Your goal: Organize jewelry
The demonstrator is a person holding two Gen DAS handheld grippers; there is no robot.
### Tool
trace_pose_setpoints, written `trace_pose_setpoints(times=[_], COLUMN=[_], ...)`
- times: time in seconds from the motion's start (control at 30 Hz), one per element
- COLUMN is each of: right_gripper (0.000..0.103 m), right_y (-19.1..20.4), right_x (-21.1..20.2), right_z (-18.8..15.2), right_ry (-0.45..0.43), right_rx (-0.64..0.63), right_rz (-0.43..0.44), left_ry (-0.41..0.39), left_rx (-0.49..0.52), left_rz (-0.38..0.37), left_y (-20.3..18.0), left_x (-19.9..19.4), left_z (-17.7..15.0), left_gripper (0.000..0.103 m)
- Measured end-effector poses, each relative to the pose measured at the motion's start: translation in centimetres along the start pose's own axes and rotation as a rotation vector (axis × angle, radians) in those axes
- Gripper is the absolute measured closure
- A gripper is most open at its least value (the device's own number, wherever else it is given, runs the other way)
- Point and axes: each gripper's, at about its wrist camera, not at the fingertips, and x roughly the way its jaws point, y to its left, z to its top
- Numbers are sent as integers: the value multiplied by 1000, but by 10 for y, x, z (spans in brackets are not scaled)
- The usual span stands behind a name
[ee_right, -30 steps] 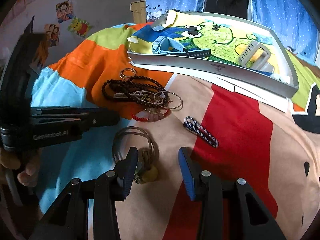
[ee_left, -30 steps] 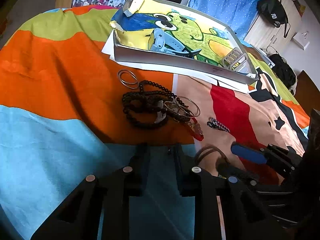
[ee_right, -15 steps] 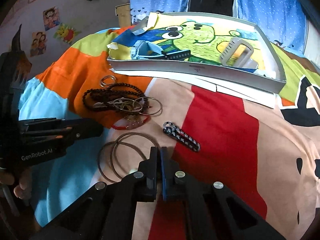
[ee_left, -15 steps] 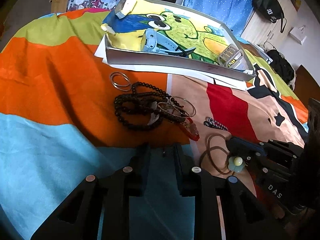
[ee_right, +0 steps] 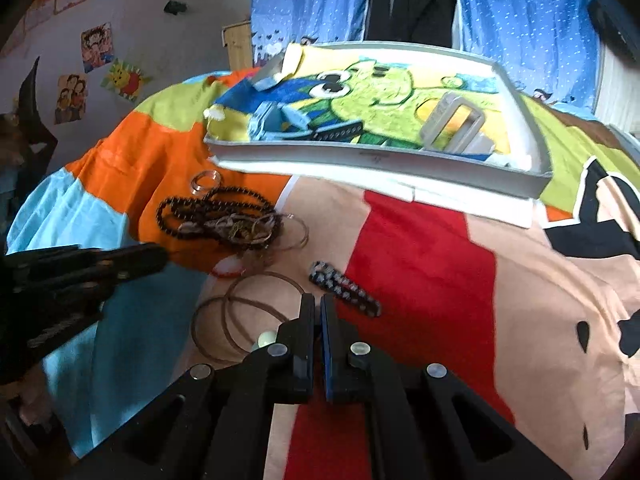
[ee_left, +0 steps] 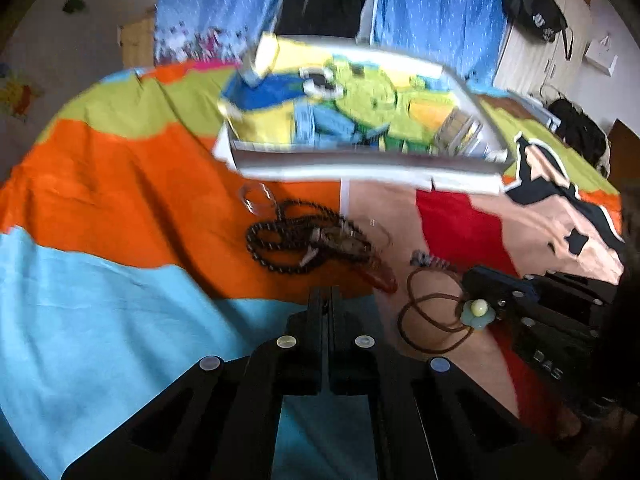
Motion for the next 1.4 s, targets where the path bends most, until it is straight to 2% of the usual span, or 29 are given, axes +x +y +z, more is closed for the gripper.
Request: trace_pose_setpoints(times=[0.1,0.3,0.47,0.63,0.83,0.97,1.13,1.4], right_gripper=[99,100,100,100,100,100,100,100], right_y=[-3,-6,-12,-20,-36,-46,-62,-79], right_x=[-8,-24,-42,-53,-51,-35,-9,38], right_z=[4,11,21,37,78,101,121,122], right_ry=[-37,-104,-182,-266,-378,-412,-417,-338], right_rx=[8,20,46,62,112,141,153,176], right_rz=[-4,-4,18,47,89,99,91,52], left_ry=[-59,-111,-142,-162,-211,-249,-259,-180], left_rx=[3,-30,-12,22,16,23,34,-79], left_rz=[20,31,30,22,1,3,24,41], left_y=[-2,-3,-11,-21,-27,-29,-23,10], left_x=[-23,-43,-62,-78,-89,-78,-36,50], left_z=[3,4,16,44,95,137,177,190], left_gripper=[103,103,103,103,103,103,103,103])
